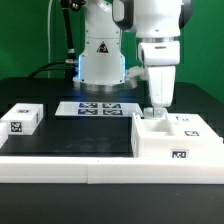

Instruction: Assemble cabinet

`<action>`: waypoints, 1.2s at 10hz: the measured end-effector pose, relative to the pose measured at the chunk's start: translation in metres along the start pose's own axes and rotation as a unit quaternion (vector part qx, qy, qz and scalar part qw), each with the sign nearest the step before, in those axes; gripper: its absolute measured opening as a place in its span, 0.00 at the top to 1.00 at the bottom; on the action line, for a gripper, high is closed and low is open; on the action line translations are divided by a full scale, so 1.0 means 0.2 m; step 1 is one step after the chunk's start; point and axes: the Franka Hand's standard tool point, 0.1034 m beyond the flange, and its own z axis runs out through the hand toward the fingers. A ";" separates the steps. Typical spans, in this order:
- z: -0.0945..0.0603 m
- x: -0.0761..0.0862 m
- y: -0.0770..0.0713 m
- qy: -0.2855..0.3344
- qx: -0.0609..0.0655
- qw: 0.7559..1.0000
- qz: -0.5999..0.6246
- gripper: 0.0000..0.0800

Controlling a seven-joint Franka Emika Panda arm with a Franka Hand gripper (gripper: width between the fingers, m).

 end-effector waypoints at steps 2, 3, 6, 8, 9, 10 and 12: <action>-0.06 -0.02 0.02 -0.008 -0.001 1.000 -0.001 0.91; -0.08 -0.03 0.03 -0.011 -0.002 1.000 0.000 0.91; -0.11 -0.09 0.08 -0.014 -0.002 1.000 0.012 0.91; -0.13 -0.12 0.14 -0.015 -0.005 1.000 0.021 0.91; -0.13 -0.12 0.16 -0.015 -0.006 1.000 0.023 0.91; -0.14 -0.12 0.17 -0.016 -0.006 1.000 0.023 0.91; -0.16 -0.11 0.20 -0.015 -0.010 0.999 0.026 0.91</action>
Offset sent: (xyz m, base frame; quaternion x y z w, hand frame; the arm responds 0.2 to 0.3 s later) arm 0.0060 -0.0145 0.0154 0.0098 -0.0125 -0.0127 0.9998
